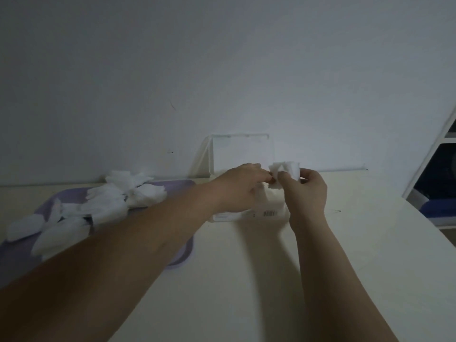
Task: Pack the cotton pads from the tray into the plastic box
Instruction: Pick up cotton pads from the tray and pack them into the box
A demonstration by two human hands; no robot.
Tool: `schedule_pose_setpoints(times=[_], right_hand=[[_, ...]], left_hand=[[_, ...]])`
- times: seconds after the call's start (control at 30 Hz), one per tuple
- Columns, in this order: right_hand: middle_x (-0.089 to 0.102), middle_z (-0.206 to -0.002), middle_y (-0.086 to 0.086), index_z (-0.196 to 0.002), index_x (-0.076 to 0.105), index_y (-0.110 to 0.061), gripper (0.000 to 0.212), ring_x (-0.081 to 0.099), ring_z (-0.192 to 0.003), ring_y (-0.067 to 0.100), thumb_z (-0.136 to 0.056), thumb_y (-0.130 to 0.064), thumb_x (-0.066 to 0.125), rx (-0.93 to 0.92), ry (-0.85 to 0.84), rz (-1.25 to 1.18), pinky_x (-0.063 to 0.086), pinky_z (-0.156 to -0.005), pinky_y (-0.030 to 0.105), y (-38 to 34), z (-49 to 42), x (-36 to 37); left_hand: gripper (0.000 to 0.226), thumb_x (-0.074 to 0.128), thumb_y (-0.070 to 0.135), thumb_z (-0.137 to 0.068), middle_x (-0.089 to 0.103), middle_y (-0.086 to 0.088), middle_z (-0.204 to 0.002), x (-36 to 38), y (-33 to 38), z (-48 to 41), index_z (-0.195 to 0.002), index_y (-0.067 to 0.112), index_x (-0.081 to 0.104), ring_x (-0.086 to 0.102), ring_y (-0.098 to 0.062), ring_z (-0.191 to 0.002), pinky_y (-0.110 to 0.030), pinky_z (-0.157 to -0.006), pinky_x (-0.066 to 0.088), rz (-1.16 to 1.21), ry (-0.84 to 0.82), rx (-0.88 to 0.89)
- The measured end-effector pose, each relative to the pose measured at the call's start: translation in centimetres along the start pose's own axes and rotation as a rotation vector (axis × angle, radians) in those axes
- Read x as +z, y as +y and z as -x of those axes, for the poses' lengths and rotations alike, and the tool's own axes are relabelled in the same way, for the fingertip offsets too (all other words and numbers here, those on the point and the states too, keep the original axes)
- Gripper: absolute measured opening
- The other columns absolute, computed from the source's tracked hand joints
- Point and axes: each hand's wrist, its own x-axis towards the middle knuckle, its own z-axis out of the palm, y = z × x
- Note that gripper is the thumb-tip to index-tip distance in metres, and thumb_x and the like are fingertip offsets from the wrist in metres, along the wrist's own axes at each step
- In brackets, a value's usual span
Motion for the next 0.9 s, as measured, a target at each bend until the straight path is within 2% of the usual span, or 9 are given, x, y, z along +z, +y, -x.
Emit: schedule_pose_setpoints(times=[0.07, 0.2, 0.3, 0.4, 0.53, 0.63, 0.73, 0.8, 0.9], right_hand=[[0.071, -0.097, -0.004, -0.107, 0.069, -0.018, 0.032, 0.068, -0.087, 0.011, -0.077, -0.025, 0.076, 0.016, -0.027, 0.015, 0.047, -0.066, 0.026, 0.3, -0.1, -0.1], [0.073, -0.09, -0.007, -0.1, 0.071, -0.018, 0.03, 0.065, -0.07, -0.003, -0.072, -0.014, 0.078, -0.022, -0.069, 0.028, 0.046, -0.055, 0.014, 0.7, -0.4, 0.1], [0.074, -0.085, -0.008, -0.095, 0.072, -0.021, 0.021, 0.067, -0.072, 0.001, -0.074, -0.021, 0.075, -0.12, -0.106, 0.141, 0.047, -0.061, 0.021, 0.4, -0.1, 0.6], [0.071, -0.078, -0.01, -0.085, 0.069, -0.025, 0.011, 0.065, -0.074, 0.008, -0.076, -0.03, 0.071, -0.22, -0.147, 0.361, 0.044, -0.059, 0.027, 0.2, 0.1, 1.0], [0.061, -0.077, -0.009, -0.091, 0.065, -0.027, 0.014, 0.059, -0.086, 0.023, -0.081, -0.036, 0.069, -0.332, -0.126, 0.748, 0.049, -0.08, 0.036, -0.2, 0.5, 1.4], [0.044, -0.066, -0.012, -0.095, 0.057, -0.024, 0.021, 0.054, -0.086, 0.026, -0.08, -0.025, 0.07, -0.385, -0.085, 0.864, 0.042, -0.095, 0.04, -0.4, 1.2, 1.9], [0.058, -0.078, -0.009, -0.104, 0.065, -0.028, 0.024, 0.06, -0.102, 0.026, -0.08, -0.028, 0.068, -0.317, -0.146, 0.927, 0.038, -0.11, 0.046, -1.1, 1.5, 2.1], [0.071, -0.093, -0.004, -0.106, 0.07, -0.03, 0.026, 0.064, -0.103, 0.026, -0.081, -0.035, 0.066, -0.26, -0.214, 0.937, 0.042, -0.109, 0.046, -1.7, 1.3, 1.8], [0.07, -0.084, -0.005, -0.095, 0.075, -0.026, 0.019, 0.067, -0.085, 0.025, -0.077, -0.029, 0.067, -0.211, -0.27, 0.92, 0.055, -0.089, 0.038, -1.9, 1.2, 1.3]], left_hand=[[0.058, 0.045, 0.003, -0.092, 0.05, -0.006, -0.148, 0.4, -0.3, -0.4, -0.14, 0.033, 0.056, 0.033, -0.021, -0.149, -0.042, -0.119, 0.034, 0.009, -0.035, -0.023], [0.041, 0.047, 0.009, -0.089, 0.059, -0.002, -0.109, 1.1, -0.8, -0.5, -0.121, 0.026, 0.064, 0.052, -0.024, -0.113, -0.046, -0.099, 0.046, -0.091, 0.02, 0.052], [0.016, 0.05, 0.024, -0.088, 0.054, 0.01, -0.093, 1.4, -1.0, -0.1, -0.083, 0.039, 0.054, 0.046, -0.015, -0.098, -0.042, -0.091, 0.044, -0.089, 0.094, 0.061], [0.024, 0.047, 0.035, -0.087, 0.048, 0.018, -0.077, 2.2, -1.3, 0.5, -0.063, 0.035, 0.041, 0.041, -0.012, -0.09, -0.036, -0.081, 0.033, -0.077, 0.161, 0.019], [0.007, 0.054, 0.04, -0.085, 0.06, 0.016, -0.088, 2.6, -1.9, 1.2, -0.08, 0.037, 0.058, 0.055, -0.011, -0.095, -0.033, -0.082, 0.045, 0.032, 0.239, -0.029], [0.024, 0.058, 0.039, -0.084, 0.068, 0.009, -0.105, 2.4, -2.4, 1.8, -0.102, 0.03, 0.073, 0.061, -0.013, -0.102, -0.033, -0.089, 0.053, 0.091, 0.247, -0.025], [0.028, 0.057, 0.033, -0.086, 0.069, 0.002, -0.106, 2.4, -2.5, 2.0, -0.093, 0.017, 0.078, 0.064, -0.019, -0.1, -0.042, -0.089, 0.053, 0.053, 0.21, 0.021], [0.028, 0.056, 0.032, -0.088, 0.068, 0.001, -0.108, 2.4, -2.5, 2.1, -0.093, 0.014, 0.078, 0.062, -0.021, -0.101, -0.043, -0.088, 0.052, 0.035, 0.203, 0.015], [0.029, 0.052, 0.034, -0.091, 0.069, 0.002, -0.1, 2.5, -2.4, 2.3, -0.095, 0.016, 0.074, 0.061, -0.021, -0.094, -0.042, -0.084, 0.051, -0.01, 0.235, 0.019]])
